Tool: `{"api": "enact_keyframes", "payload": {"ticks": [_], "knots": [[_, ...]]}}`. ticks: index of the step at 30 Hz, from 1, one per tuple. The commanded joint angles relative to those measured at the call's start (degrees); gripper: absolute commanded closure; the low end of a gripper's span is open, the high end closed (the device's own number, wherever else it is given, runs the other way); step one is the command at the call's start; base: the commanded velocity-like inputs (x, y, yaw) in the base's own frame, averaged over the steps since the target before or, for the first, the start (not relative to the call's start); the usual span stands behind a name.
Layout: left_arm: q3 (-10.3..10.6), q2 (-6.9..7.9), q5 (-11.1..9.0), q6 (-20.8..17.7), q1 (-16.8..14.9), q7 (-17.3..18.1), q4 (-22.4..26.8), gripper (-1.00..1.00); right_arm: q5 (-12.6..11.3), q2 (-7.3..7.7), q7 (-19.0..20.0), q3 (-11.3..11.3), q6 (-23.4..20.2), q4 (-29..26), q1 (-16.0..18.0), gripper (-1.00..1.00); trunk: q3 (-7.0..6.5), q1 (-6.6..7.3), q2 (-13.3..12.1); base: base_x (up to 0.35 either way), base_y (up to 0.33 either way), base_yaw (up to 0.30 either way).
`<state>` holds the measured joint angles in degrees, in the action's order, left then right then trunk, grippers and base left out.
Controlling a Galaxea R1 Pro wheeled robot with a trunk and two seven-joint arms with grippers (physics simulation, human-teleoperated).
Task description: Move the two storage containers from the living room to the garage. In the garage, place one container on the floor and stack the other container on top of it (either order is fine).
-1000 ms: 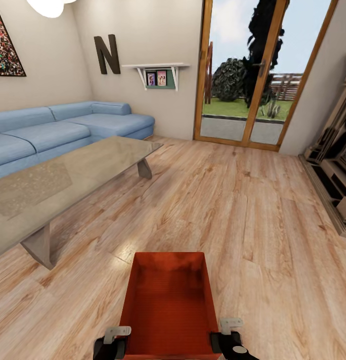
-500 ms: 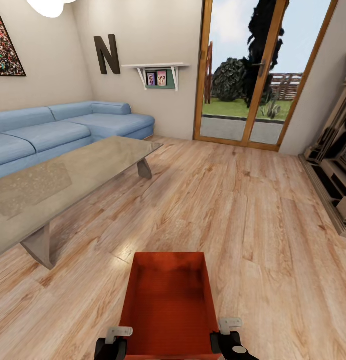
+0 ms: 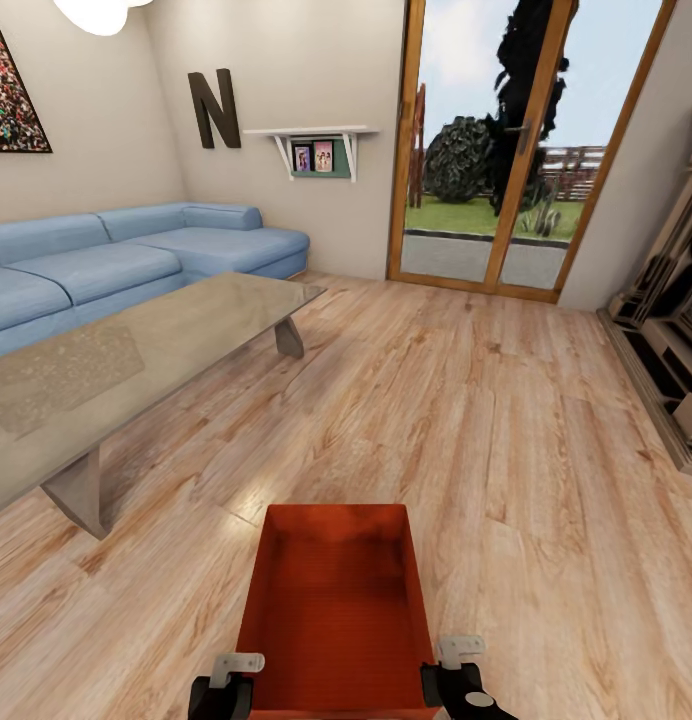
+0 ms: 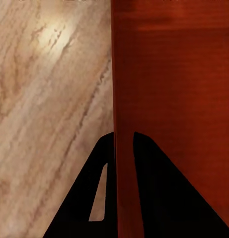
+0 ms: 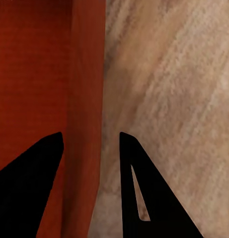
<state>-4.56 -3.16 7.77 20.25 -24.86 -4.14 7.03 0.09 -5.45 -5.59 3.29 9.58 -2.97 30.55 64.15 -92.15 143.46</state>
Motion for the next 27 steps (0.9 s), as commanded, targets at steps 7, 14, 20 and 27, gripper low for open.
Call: {"api": "enact_keyframes", "payload": {"ticks": [7,14,20,27], "knots": [[-1.6,-0.01,0.4,0.2,0.0,-0.5,0.0,1.0,-0.2,0.0,-0.5,0.0,0.2,0.1,0.0,1.0,0.04,0.01,0.0,0.0,0.0,0.0],[-1.6,-0.01,0.4,0.2,0.0,-0.5,0.0,1.0,-0.2,0.0,-0.5,0.0,0.2,0.1,0.0,1.0,0.04,0.01,0.0,0.0,0.0,0.0],[-1.6,-0.01,0.4,0.2,0.0,-0.5,0.0,1.0,-0.2,0.0,-0.5,0.0,0.2,0.1,0.0,1.0,0.04,0.01,0.0,0.0,0.0,0.0],[-1.6,-0.01,0.4,0.2,-0.1,-0.5,0.0,1.0,-0.1,0.0,-0.5,0.0,0.2,0.1,0.0,1.0,0.04,0.01,0.0,-0.009,0.0,0.0]]}}
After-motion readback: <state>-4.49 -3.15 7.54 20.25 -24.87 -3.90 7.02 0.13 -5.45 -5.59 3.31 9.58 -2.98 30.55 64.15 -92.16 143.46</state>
